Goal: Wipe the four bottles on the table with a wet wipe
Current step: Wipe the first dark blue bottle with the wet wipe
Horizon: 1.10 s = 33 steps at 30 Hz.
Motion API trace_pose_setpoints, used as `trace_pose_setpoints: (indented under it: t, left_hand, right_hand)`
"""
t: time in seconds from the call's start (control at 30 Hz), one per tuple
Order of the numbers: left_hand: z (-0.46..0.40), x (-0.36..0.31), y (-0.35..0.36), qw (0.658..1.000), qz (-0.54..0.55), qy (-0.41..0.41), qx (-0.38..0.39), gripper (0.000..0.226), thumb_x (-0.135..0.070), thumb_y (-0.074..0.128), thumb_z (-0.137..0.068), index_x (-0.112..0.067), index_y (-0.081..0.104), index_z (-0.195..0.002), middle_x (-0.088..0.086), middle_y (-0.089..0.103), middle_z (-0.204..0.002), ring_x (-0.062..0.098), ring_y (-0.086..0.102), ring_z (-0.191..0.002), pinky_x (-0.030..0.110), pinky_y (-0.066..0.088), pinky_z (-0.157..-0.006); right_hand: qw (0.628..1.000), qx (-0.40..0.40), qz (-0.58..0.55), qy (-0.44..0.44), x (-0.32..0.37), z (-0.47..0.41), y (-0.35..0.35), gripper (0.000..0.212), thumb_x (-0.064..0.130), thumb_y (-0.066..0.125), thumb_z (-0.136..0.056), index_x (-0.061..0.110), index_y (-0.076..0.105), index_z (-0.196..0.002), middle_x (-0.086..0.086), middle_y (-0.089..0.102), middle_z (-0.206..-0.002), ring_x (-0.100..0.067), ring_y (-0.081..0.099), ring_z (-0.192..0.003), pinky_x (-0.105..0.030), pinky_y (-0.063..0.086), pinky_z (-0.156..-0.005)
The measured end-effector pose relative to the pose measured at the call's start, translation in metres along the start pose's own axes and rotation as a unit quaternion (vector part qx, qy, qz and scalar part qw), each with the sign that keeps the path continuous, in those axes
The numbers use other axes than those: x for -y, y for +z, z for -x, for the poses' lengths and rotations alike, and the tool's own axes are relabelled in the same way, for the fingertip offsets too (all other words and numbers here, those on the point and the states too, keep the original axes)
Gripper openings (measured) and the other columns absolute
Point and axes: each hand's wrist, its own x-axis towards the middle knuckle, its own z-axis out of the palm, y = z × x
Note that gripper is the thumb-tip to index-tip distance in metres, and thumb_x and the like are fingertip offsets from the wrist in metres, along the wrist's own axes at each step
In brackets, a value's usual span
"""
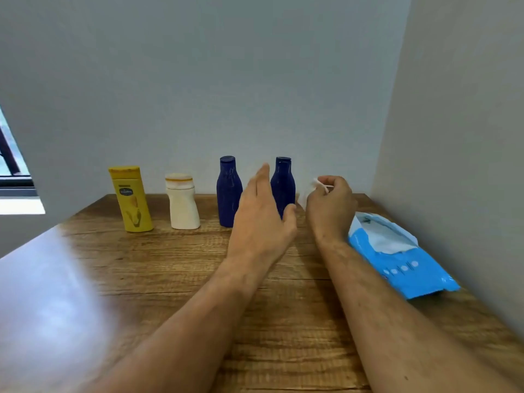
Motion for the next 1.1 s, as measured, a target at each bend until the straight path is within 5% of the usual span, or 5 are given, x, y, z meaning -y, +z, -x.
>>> trace_pose_setpoints:
  t: [0.2,0.57,0.8,0.93,1.1]
  left_hand:
    - [-0.03,0.01,0.038,0.994,0.069,-0.067,-0.044,0.091,-0.031,0.069,-0.091,-0.017,0.011,-0.16,0.003,0.02,-0.167,0.019,0.018,-0.153,0.041,0.024,-0.124]
    - [-0.037,0.026,0.071,0.974,0.147,-0.172,0.016,0.111,-0.049,0.078,-0.08,-0.018,0.008,-0.16,0.005,0.033,-0.16,0.025,0.034,-0.146,0.046,0.037,-0.117]
    - [-0.03,0.031,0.067,0.962,0.218,-0.162,0.035,0.063,-0.023,0.076,-0.085,-0.023,0.044,-0.139,-0.004,0.059,-0.127,0.009,0.058,-0.109,0.025,0.05,-0.089]
    - [-0.018,0.027,0.044,0.967,0.209,-0.129,0.068,0.034,-0.021,0.069,-0.092,-0.027,0.05,-0.12,-0.005,0.066,-0.114,0.006,0.065,-0.098,0.014,0.046,-0.073]
    - [-0.004,0.043,0.002,0.927,0.312,-0.117,0.171,0.039,-0.055,0.048,-0.097,-0.041,0.051,-0.133,-0.008,0.069,-0.122,0.009,0.065,-0.114,0.044,0.048,-0.105]
  right_hand:
    - [1.0,-0.011,0.022,-0.014,-0.006,0.001,0.004,0.023,0.024,0.053,-0.102,0.02,0.057,-0.125,-0.003,0.064,-0.125,-0.018,0.061,-0.111,-0.015,0.043,-0.08]
    - [0.994,0.055,0.09,-0.04,-0.015,-0.001,0.006,0.035,0.013,0.049,-0.103,0.023,0.062,-0.133,0.001,0.061,-0.137,-0.015,0.052,-0.127,-0.019,0.04,-0.095]
    - [0.984,0.14,0.097,-0.045,-0.014,-0.001,0.003,0.03,0.018,0.057,-0.1,0.022,0.066,-0.128,0.004,0.07,-0.123,-0.001,0.06,-0.095,-0.001,0.037,-0.061]
    - [0.978,0.173,0.1,-0.061,-0.007,0.005,-0.007,0.029,0.022,0.059,-0.099,0.023,0.067,-0.127,0.006,0.071,-0.118,0.001,0.056,-0.088,-0.001,0.036,-0.062]
    - [0.965,0.242,0.059,-0.076,0.005,0.015,-0.018,0.028,0.02,0.063,-0.095,0.024,0.069,-0.123,0.009,0.071,-0.116,-0.002,0.061,-0.1,-0.017,0.048,-0.084]
